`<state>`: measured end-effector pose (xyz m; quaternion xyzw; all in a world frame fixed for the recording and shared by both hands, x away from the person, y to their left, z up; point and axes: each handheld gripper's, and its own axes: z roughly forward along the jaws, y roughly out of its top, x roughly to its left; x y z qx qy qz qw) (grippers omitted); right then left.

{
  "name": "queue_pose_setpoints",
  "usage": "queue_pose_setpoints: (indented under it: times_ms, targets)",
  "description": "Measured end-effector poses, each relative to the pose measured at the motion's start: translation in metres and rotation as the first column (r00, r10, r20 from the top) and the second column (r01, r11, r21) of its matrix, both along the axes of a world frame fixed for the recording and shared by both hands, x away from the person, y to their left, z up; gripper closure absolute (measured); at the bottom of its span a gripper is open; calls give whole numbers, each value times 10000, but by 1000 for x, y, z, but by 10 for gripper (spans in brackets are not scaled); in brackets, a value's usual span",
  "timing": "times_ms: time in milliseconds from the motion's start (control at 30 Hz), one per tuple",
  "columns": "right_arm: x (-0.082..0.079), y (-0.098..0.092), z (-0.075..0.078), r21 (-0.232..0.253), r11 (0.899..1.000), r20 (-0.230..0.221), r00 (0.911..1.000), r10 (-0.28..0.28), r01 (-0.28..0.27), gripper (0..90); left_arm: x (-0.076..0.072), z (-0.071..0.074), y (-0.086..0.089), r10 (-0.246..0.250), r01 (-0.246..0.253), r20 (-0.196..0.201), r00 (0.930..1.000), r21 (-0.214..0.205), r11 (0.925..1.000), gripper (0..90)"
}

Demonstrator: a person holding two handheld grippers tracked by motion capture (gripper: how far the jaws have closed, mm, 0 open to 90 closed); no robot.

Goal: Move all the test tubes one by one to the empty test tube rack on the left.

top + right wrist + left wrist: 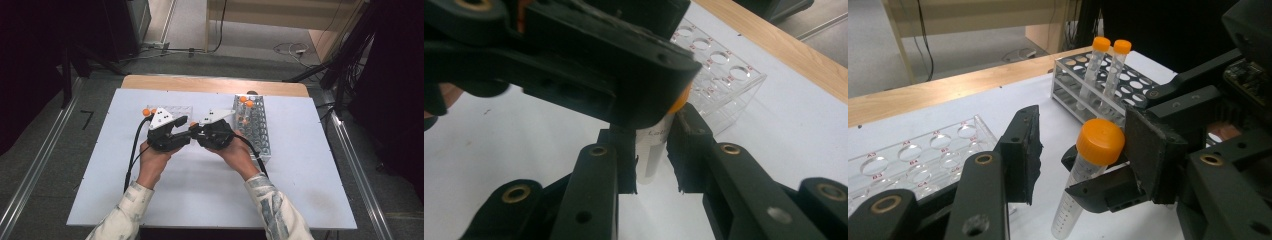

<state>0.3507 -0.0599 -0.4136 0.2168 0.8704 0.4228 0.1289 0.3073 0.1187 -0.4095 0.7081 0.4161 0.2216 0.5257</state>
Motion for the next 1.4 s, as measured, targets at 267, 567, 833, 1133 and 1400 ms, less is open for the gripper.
queue_pose_setpoints:
  times_ms: [267,567,833,1133,1400]
  targets:
    - [0,0,-1,-7,10000,-67,10000,7,-7,718,1,-1,-2,-199,199,-69,9998,-8,9998,597]
    - [1,-1,-1,-29,10000,-67,10000,-9,9,719,1,-2,-4,-427,426,-94,9990,-75,9991,683]
    - [1,-2,-1,9,10000,-83,10000,-18,18,718,1,-2,-4,-402,402,-39,9992,-16,9992,701]
    - [1,-3,-1,174,9998,-107,9999,110,-109,662,1,1,-3,-277,277,6,9996,25,9996,705]
    - [2,-7,1,400,9992,-304,9995,-27,39,436,2,6,3,-106,106,83,9999,39,9999,705]
